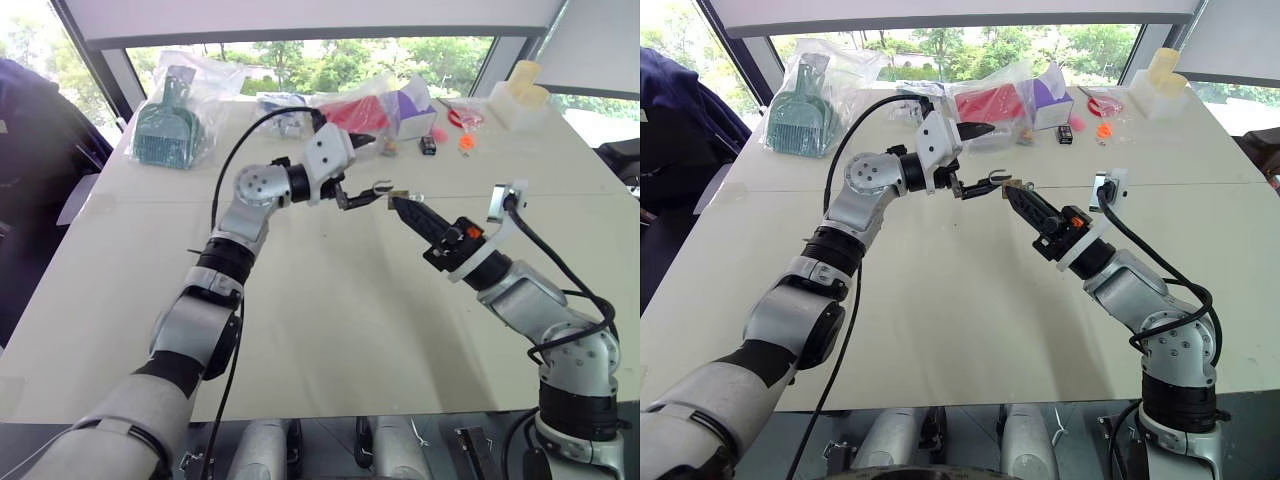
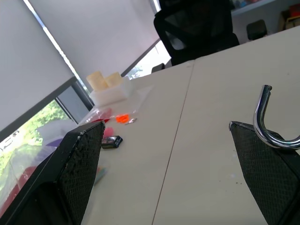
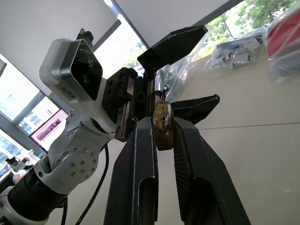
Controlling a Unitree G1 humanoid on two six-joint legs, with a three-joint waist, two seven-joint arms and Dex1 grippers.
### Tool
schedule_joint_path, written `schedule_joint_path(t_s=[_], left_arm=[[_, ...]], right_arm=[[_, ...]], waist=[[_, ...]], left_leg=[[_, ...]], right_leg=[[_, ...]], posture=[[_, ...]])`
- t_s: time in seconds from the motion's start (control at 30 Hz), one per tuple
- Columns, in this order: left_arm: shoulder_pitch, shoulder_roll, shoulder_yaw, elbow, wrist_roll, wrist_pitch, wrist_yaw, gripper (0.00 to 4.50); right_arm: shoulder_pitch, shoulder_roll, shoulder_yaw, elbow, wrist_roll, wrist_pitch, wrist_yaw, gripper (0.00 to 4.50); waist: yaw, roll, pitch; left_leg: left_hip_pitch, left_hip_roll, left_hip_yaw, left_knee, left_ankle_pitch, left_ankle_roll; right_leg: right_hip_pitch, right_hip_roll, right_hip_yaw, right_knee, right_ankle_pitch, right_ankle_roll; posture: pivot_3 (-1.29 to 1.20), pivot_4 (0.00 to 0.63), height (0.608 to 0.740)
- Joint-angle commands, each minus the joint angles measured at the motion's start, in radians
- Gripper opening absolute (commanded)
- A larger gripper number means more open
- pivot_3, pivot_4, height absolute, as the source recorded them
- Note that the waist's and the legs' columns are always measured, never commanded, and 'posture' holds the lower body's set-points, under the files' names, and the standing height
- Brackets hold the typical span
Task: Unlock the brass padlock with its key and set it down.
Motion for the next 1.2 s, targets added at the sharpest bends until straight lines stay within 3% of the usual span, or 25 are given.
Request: schedule_joint_path(t_s=[0.03, 0.13, 0.23, 0.37, 0.6, 0.73, 0.9, 1.07, 1.2], left_arm=[[0.001, 0.02, 0.013, -0.02, 0.002, 0.018, -0.003, 4.48], [0.036, 0.063, 0.014, -0.049, -0.011, 0.094, -0.05, 4.48], [0.125, 0.134, 0.024, -0.194, -0.072, 0.266, -0.142, 4.48], [0.309, 0.27, 0.029, -0.575, -0.218, 0.616, -0.252, 4.48], [0.508, 0.391, 0.06, -0.972, -0.328, 0.921, -0.167, 4.48], [0.548, 0.391, 0.073, -1.02, -0.339, 0.957, -0.102, 4.5], [0.563, 0.398, 0.073, -1.002, -0.339, 0.948, -0.075, 4.5], [0.616, 0.415, 0.082, -1.022, -0.354, 0.964, -0.061, 4.5], [0.677, 0.422, 0.123, -1.036, -0.374, 0.989, -0.017, 4.5]], right_arm=[[-0.005, 0.01, -0.01, -0.026, 0.019, -0.016, -0.007, 0.0], [-0.009, 0.019, -0.012, 0.008, 0.012, -0.006, -0.047, 0.0], [-0.008, 0.003, 0.031, 0.094, -0.045, 0.048, -0.083, 0.0], [-0.044, 0.013, 0.078, 0.259, -0.077, 0.145, -0.112, 0.0], [-0.199, 0.046, 0.111, 0.537, -0.2, 0.184, -0.01, 0.0], [-0.246, 0.025, 0.143, 0.611, -0.294, 0.206, 0.074, 1.75], [-0.217, -0.067, 0.182, 0.537, -0.401, 0.225, 0.179, 4.33], [-0.073, -0.288, 0.141, 0.272, -0.494, 0.174, 0.291, 4.43], [0.085, -0.37, -0.028, 0.074, -0.492, 0.095, 0.344, 4.43]], waist=[[0.0, 0.0, 0.0], [-0.003, 0.0, 0.0], [-0.007, 0.0, 0.0], [-0.025, 0.001, 0.0], [-0.023, 0.001, 0.0], [-0.022, 0.001, 0.0], [-0.018, 0.001, 0.0], [0.002, 0.002, 0.0], [-0.002, 0.002, 0.0]], left_leg=[[0.0, 0.0, 0.0, 0.0, 0.0, 0.0], [0.0, 0.0, 0.0, 0.0, 0.0, 0.0], [0.001, 0.0, 0.0, 0.0, 0.0, 0.0], [0.001, 0.001, 0.0, 0.0, 0.0, -0.001], [0.001, 0.0, -0.001, 0.0, 0.001, -0.001], [0.001, 0.0, -0.001, 0.0, 0.001, -0.001], [0.001, 0.0, 0.0, 0.0, 0.001, -0.002], [0.001, -0.001, 0.0, 0.0, 0.001, -0.002], [0.001, 0.0, 0.0, 0.0, 0.001, -0.002]], right_leg=[[0.0, 0.0, 0.0, 0.0, 0.0, 0.0], [0.0, 0.0, 0.0, 0.0, 0.0, 0.0], [0.0, 0.0, 0.0, 0.001, 0.0, 0.0], [-0.001, 0.0, 0.0, 0.006, 0.0, 0.0], [0.0, 0.0, 0.001, 0.003, 0.0, 0.0], [0.0, 0.0, 0.001, 0.003, 0.0, 0.0], [0.001, 0.0, 0.001, 0.003, 0.0, 0.0], [0.001, 0.0, 0.001, 0.001, -0.001, 0.001], [0.0, 0.0, 0.001, -0.001, -0.002, 0.001]], posture=[[0.0, 0.15, 0.735], [0.0, 0.15, 0.735], [0.0, 0.15, 0.735], [0.0, 0.15, 0.735], [0.0, 0.15, 0.735], [0.0, 0.15, 0.735], [0.0, 0.15, 0.735], [0.0, 0.15, 0.735], [0.0, 0.15, 0.735]])
